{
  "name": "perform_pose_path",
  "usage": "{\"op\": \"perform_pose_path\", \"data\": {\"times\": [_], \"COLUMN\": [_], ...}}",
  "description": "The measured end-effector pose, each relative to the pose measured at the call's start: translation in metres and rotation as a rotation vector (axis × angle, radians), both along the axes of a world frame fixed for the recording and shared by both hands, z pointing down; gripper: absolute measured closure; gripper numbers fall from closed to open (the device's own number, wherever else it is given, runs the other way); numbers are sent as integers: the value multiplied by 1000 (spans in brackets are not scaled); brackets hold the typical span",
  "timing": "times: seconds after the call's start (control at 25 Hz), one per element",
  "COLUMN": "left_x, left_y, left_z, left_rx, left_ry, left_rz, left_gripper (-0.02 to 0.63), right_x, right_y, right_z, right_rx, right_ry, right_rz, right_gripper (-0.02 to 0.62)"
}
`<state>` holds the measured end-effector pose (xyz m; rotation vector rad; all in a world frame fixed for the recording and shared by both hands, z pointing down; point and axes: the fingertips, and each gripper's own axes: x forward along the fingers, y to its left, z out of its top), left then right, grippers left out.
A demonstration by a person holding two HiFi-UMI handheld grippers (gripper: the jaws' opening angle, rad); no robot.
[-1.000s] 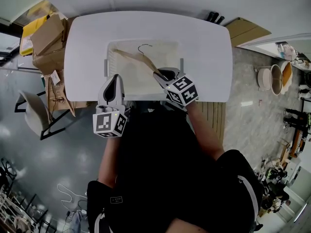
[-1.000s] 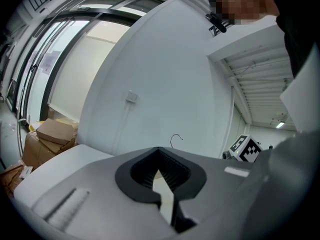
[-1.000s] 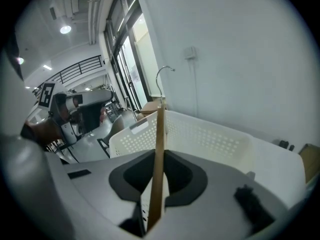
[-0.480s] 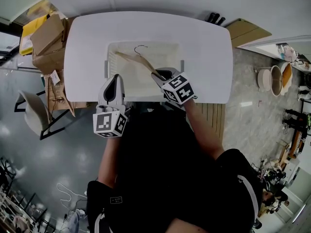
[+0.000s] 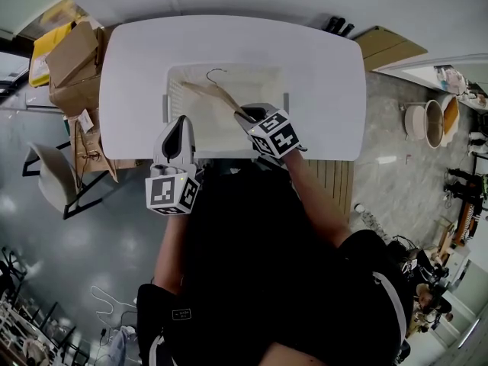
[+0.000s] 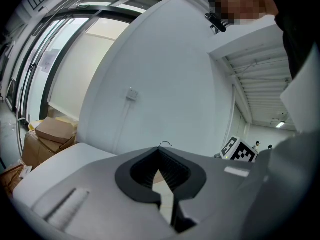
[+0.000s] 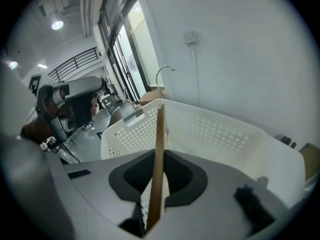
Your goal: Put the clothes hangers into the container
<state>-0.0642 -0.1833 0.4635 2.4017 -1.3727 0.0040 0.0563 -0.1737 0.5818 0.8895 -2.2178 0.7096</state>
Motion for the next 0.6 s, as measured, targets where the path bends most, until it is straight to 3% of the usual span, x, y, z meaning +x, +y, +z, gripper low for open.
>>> {"op": "perform_pose_path", "data": {"times": [0.6], "left_x": [-2], "left_y": [-6], "left_z": [2], "left_rx": [-5], "left_ry": [-6], "left_rz": [3], "left_gripper": [603], "right_x": [-5], "right_y": [-7], "right_z": [12], "right_rx": [-25], "right_ry": [19], "right_rz": [-11], "right_gripper": [534]}}
